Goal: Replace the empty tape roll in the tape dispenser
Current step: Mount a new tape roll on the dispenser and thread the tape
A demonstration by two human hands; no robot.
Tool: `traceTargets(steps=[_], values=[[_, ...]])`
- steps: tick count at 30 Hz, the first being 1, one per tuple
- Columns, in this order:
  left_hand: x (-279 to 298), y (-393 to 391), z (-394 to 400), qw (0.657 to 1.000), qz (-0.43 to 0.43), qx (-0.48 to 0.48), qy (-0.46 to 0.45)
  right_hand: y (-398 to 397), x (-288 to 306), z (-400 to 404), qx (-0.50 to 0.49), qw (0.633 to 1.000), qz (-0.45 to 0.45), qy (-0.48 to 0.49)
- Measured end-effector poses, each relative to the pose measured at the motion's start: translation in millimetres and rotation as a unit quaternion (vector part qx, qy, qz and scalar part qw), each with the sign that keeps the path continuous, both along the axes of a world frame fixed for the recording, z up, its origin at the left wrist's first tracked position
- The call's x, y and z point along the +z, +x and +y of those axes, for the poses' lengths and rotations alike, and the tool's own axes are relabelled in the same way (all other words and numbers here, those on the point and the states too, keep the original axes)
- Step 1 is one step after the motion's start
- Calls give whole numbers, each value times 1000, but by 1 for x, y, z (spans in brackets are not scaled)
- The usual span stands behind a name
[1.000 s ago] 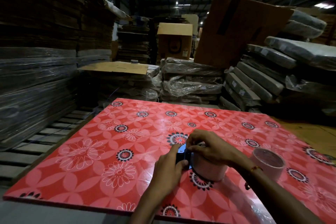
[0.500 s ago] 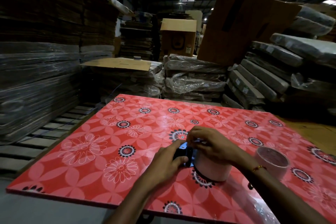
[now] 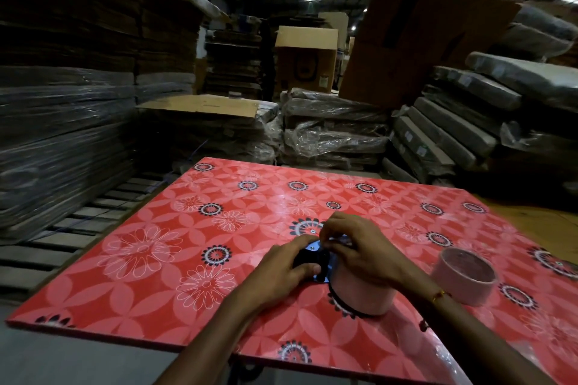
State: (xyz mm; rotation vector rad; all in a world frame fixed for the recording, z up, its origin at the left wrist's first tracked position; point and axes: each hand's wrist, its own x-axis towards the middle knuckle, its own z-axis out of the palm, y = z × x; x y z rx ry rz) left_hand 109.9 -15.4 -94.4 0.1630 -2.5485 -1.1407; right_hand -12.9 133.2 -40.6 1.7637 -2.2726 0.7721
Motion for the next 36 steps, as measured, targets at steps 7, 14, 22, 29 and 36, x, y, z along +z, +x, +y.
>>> traceTargets(steps=[7, 14, 22, 29, 36], values=[[-2, -1, -4, 1000, 1, -12, -3, 5, -3, -2, -1, 1000, 17, -8], [0, -1, -9, 998, -7, -51, 22, 0, -2, 7, 57, 998, 26, -7], [2, -2, -16, 997, -14, -77, 24, -2, -4, 4, 57, 997, 49, -3], [3, -2, -18, 995, -20, -94, 37, -8, -6, 5, 72, 997, 21, -16], [-5, 8, 1, 997, 61, 32, 16, -9, -5, 4, 75, 997, 11, -20]])
